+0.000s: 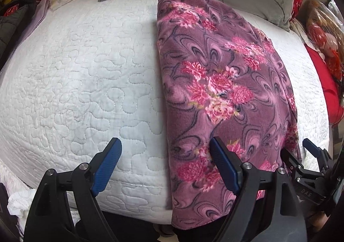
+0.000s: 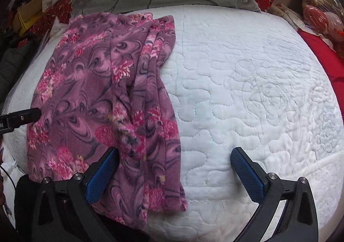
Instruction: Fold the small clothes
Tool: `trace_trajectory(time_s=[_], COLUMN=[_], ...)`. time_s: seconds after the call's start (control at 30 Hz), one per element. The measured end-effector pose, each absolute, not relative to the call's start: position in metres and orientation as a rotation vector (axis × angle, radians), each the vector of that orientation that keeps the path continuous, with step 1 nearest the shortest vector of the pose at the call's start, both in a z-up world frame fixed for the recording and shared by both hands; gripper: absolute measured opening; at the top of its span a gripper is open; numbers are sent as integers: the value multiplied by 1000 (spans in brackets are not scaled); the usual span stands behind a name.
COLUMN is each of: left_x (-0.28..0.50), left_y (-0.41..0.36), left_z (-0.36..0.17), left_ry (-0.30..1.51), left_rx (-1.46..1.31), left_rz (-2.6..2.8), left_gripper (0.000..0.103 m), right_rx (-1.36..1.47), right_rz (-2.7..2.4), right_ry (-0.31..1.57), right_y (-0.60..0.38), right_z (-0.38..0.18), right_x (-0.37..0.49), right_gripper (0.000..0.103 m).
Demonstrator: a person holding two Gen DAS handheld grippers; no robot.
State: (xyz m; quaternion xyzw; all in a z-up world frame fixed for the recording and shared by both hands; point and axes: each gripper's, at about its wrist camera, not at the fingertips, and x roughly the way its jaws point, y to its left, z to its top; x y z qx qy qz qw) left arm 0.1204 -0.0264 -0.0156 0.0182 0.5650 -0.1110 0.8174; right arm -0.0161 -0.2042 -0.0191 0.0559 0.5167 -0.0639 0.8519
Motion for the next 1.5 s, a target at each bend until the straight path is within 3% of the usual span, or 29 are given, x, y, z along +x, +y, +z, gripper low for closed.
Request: trace_trajectory(time_s=[0.5, 0.8, 0.93, 1.23, 1.5], left_x=[94, 119, 126, 122, 108], left_y=[6, 27, 18, 38, 72], left_z=[-16, 2, -14, -24, -34], left_ry=[1247, 1217, 1252, 1249, 1273], left_rx=[7, -91, -54, -130, -209], left_rz=[-249, -212, -194, -177, -192], left_gripper=[84, 84, 85, 100, 103], right_rx=[111, 126, 97, 284, 367], right_rz=[-210, -179, -213, -156, -173], right_ry=[1111, 930, 1036, 1018, 979], right_y=[-203, -208, -207, -225, -234], right_z=[-14, 30, 0, -19, -20], right_x=[-37, -17, 10, -4, -14], right_gripper=[103, 103, 103, 102, 103])
